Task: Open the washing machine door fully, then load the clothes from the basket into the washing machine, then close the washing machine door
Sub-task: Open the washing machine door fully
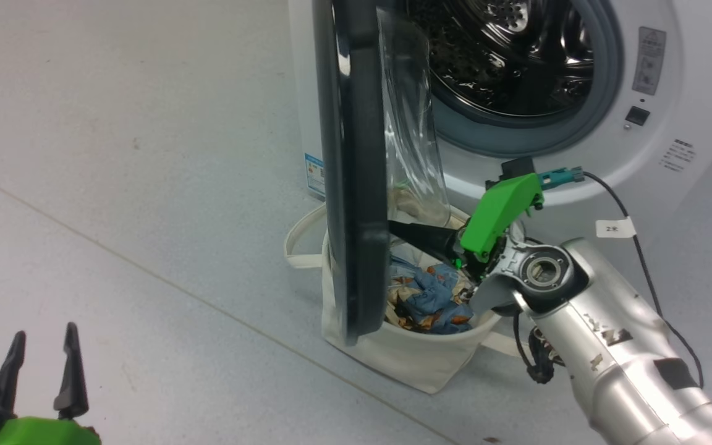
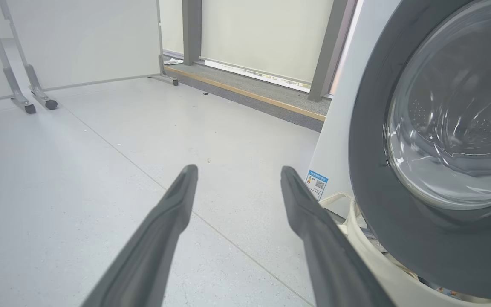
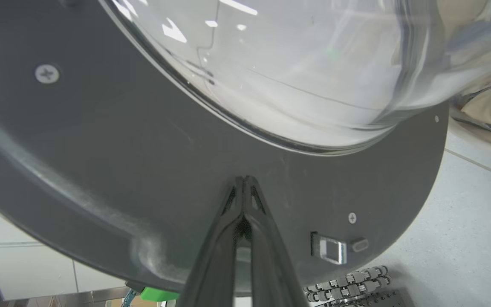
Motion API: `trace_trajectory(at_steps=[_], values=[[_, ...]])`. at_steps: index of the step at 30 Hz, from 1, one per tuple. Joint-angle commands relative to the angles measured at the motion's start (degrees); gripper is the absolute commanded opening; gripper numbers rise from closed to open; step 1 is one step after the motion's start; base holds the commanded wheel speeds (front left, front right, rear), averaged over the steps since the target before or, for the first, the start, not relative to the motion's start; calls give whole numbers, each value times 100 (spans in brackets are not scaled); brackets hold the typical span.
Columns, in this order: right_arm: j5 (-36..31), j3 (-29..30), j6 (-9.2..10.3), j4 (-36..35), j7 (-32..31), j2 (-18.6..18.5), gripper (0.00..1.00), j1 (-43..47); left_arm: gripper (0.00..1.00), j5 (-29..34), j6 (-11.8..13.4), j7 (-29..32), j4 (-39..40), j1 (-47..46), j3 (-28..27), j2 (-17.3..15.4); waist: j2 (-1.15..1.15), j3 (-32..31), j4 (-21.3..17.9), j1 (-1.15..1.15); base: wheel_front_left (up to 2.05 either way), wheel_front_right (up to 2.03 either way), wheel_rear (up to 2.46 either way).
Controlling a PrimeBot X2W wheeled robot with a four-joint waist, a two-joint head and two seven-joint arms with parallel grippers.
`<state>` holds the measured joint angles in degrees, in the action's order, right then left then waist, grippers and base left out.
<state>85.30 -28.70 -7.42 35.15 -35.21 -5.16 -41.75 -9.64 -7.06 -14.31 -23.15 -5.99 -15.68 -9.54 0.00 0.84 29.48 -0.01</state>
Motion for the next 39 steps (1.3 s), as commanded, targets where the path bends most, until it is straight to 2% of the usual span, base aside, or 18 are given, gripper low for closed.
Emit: trace_trajectory(at_steps=[1,12,20,26,39], values=[[53,-77,-7,-256,2,176,0,-157,100,33,17,-69,234,-111,-258,-109,0,24,52,1,0,0,0],[550,-703,-7,-274,200,226,0,-542,100,-3,32,-69,706,174,-880,135,0,202,210,1,0,0,0],[899,-1150,-7,-194,458,227,0,-839,100,24,14,-69,944,274,-1087,318,0,328,244,1,-11,-11,-11],[1014,-1192,-7,-110,652,227,0,-935,100,128,6,-69,1014,242,-1085,445,0,364,242,1,-20,-20,-20],[1017,-1205,-7,-158,624,228,0,-913,100,293,4,-69,1047,137,-1013,593,0,415,231,1,-9,-9,-9]])
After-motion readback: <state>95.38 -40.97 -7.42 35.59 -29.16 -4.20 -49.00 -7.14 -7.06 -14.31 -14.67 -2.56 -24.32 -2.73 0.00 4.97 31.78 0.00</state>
